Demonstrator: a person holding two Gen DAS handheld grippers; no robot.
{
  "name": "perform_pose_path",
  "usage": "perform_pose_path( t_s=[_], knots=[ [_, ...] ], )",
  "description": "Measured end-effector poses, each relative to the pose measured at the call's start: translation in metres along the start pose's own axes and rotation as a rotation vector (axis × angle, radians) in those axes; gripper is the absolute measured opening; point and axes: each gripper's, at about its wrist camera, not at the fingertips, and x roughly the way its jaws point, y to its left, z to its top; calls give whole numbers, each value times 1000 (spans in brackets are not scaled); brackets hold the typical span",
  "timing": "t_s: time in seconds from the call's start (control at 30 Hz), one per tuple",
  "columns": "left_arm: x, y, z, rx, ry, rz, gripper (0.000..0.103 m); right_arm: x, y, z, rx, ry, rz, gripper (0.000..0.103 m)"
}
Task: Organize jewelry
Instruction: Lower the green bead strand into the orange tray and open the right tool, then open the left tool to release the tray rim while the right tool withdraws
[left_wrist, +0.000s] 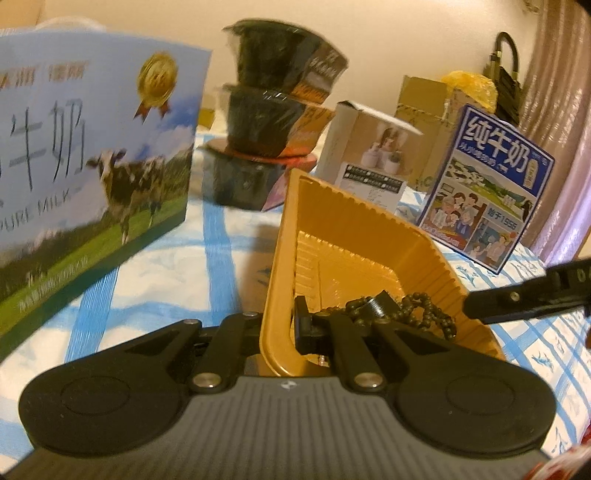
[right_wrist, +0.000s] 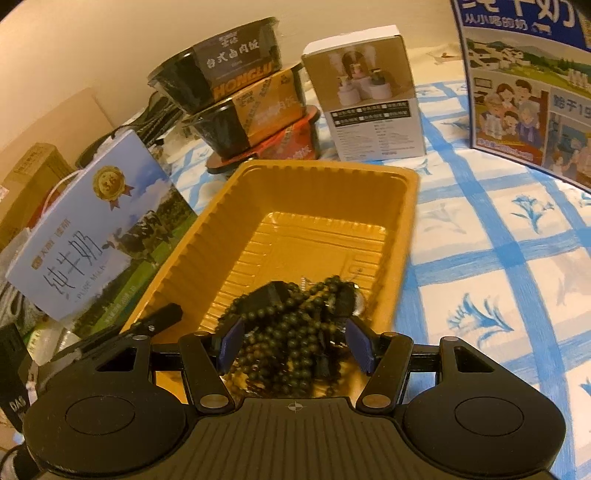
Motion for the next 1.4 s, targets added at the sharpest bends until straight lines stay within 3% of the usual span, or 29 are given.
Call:
perform_pose_path(
  t_s=[0.2,0.3,0.37,0.4,0.5,0.73,0.93,1.17,1.4],
  knots=[
    [9,14,-5,-76,60,8,8,-11,-1,-12,-15,-61,-60,61],
    [10,16,-6,-71,63,16,12,-18,-4,-20,2,-94,-70,67],
    [11,18,-6,-73,64,36,35,-22,-6,-28,25,-123,-85,75],
    [12,20,-6,-89,67,43,39,-24,-7,-30,35,-136,-92,76],
    [8,28,-4,-122,73,45,42,-32,-12,-41,71,-175,-111,78],
    [-25,28,3,-79,52,114,65,-54,-17,-64,107,-182,-204,80],
    [-56,6,17,69,45,193,66,-76,-8,-83,69,-145,-289,80],
    [-86,-27,23,121,76,156,66,-106,11,-100,84,-145,-305,80],
    [-110,-70,11,198,168,54,68,-134,27,-118,94,-143,-295,80]
  ],
)
